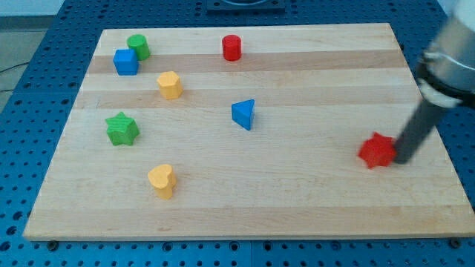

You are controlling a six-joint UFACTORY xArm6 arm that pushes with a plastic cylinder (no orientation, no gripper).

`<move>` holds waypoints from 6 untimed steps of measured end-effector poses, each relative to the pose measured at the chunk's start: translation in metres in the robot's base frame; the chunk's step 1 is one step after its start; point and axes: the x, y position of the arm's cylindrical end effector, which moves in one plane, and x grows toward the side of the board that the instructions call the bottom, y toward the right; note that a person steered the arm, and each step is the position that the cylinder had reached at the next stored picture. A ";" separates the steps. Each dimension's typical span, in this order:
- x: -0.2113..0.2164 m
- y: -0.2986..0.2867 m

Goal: Move the red star into the red circle

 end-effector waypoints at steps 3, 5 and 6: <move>-0.028 -0.124; -0.015 -0.139; 0.002 -0.092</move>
